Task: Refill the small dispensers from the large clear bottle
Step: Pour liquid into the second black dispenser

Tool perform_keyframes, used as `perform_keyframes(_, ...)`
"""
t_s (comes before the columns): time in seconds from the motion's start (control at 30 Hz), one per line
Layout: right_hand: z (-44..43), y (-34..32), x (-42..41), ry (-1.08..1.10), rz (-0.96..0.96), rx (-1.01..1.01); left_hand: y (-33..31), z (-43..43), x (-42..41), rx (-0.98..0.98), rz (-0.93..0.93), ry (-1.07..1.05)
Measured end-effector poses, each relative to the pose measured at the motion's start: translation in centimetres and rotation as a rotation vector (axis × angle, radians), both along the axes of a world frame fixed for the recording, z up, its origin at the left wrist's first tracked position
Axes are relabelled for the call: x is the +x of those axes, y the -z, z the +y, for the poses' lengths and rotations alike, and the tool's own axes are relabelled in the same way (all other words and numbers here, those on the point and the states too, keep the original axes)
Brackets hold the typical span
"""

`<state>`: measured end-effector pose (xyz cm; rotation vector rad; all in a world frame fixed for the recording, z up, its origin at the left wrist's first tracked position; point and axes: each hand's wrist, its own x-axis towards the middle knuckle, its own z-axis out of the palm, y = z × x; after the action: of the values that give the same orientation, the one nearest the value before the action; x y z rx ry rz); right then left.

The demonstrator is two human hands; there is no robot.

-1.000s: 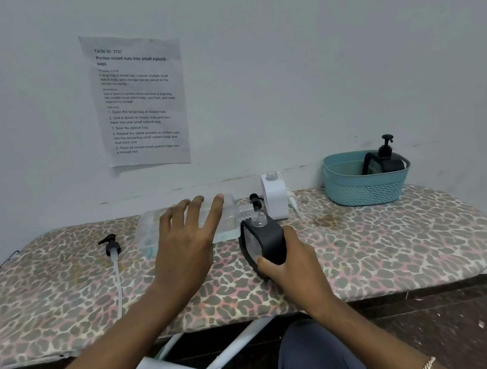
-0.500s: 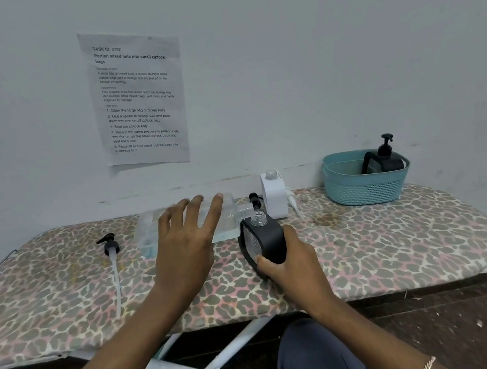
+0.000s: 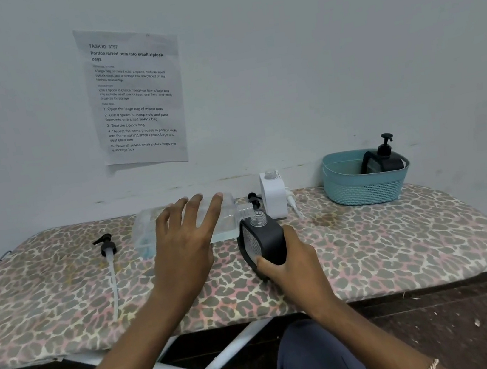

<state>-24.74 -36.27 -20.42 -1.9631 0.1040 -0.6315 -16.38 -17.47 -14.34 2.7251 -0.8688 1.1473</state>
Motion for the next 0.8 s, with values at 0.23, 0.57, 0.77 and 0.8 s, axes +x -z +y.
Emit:
perform_keyframes(0.23, -0.06, 0.25, 0.19, 0.002, 0.014, 0.01, 0.02, -0.01, 0.21, 0.001, -0.012, -0.003)
perform_keyframes(0.57, -0.06, 0.3, 0.29, 0.005, 0.023, 0.013, 0.16, -0.08, 0.2, -0.004, -0.016, -0.007)
perform_keyframes(0.77, 0.06, 0.06, 0.06, 0.003, 0.029, 0.0, 0.15, -0.13, 0.02, -0.013, -0.013, -0.011)
perform_keyframes(0.8, 0.06, 0.02, 0.03, 0.005, 0.029, -0.002, 0.15, -0.14, 0.02, -0.014, -0.01, -0.011)
